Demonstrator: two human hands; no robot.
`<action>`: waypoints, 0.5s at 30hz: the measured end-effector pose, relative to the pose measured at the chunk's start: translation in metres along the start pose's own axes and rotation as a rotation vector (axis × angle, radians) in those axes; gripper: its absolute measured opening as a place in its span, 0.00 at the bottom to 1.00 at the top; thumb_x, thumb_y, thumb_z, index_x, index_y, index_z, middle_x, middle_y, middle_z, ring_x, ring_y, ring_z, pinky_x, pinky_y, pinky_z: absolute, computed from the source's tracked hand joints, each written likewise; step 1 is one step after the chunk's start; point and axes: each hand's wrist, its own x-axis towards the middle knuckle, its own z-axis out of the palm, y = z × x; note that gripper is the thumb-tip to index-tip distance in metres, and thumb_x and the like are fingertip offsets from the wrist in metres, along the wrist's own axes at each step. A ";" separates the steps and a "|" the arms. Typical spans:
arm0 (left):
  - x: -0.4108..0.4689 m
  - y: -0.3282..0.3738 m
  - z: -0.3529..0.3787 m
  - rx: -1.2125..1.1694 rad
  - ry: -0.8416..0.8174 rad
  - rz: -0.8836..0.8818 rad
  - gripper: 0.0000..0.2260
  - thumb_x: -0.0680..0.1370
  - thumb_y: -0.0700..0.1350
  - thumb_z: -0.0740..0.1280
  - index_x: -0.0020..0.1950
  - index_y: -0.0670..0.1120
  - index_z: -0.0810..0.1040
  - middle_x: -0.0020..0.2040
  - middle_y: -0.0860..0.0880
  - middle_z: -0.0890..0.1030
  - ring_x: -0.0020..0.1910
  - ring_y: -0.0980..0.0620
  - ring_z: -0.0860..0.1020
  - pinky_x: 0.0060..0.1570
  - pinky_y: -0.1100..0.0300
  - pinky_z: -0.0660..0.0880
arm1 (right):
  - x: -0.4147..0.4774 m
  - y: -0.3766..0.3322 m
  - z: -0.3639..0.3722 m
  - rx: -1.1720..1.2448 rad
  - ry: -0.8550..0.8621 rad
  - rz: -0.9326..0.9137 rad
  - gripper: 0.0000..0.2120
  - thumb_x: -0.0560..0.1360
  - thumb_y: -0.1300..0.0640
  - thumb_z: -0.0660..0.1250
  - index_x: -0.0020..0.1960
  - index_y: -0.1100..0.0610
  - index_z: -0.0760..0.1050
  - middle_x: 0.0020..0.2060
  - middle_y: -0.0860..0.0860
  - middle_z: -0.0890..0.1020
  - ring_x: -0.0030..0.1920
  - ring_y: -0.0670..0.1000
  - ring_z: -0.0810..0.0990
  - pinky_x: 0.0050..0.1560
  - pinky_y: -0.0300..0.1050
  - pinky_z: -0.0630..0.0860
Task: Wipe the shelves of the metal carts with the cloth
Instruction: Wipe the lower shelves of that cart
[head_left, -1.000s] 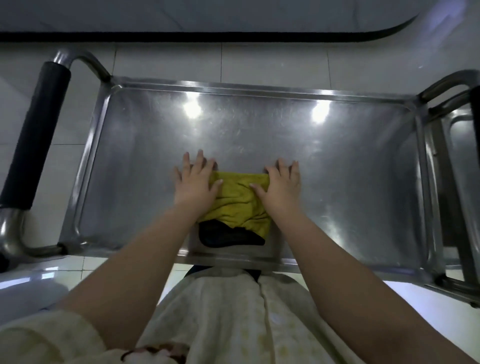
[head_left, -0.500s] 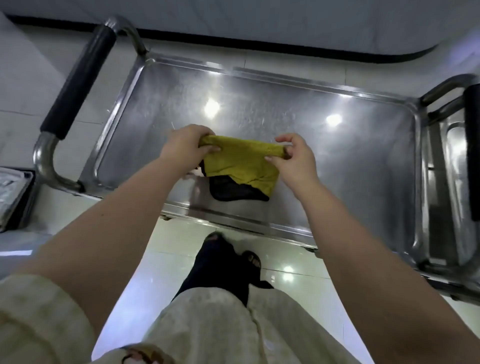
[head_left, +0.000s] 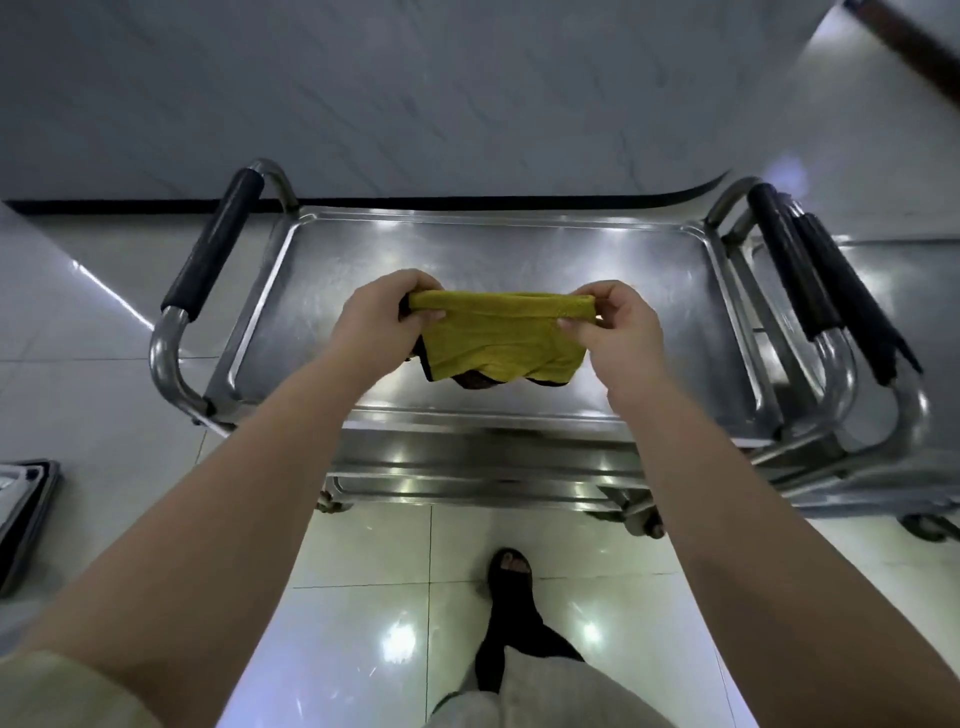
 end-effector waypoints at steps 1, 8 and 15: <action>-0.011 0.001 0.002 -0.013 0.008 0.012 0.11 0.76 0.42 0.69 0.45 0.60 0.78 0.41 0.57 0.77 0.38 0.52 0.78 0.24 0.69 0.70 | -0.015 -0.001 -0.003 0.014 0.027 -0.014 0.17 0.70 0.71 0.72 0.45 0.49 0.77 0.40 0.44 0.82 0.39 0.40 0.80 0.40 0.32 0.75; -0.084 -0.009 0.044 -0.021 -0.032 0.044 0.09 0.75 0.46 0.70 0.49 0.61 0.78 0.46 0.64 0.76 0.46 0.64 0.74 0.44 0.69 0.69 | -0.107 0.022 -0.035 0.049 0.116 0.025 0.18 0.71 0.72 0.70 0.46 0.49 0.78 0.41 0.47 0.83 0.44 0.46 0.81 0.49 0.44 0.80; -0.126 -0.037 0.129 -0.028 -0.149 -0.092 0.09 0.75 0.46 0.70 0.46 0.62 0.79 0.45 0.64 0.77 0.46 0.60 0.76 0.49 0.55 0.78 | -0.142 0.100 -0.083 -0.051 0.138 0.268 0.16 0.73 0.66 0.70 0.47 0.43 0.79 0.41 0.41 0.83 0.40 0.42 0.79 0.34 0.38 0.74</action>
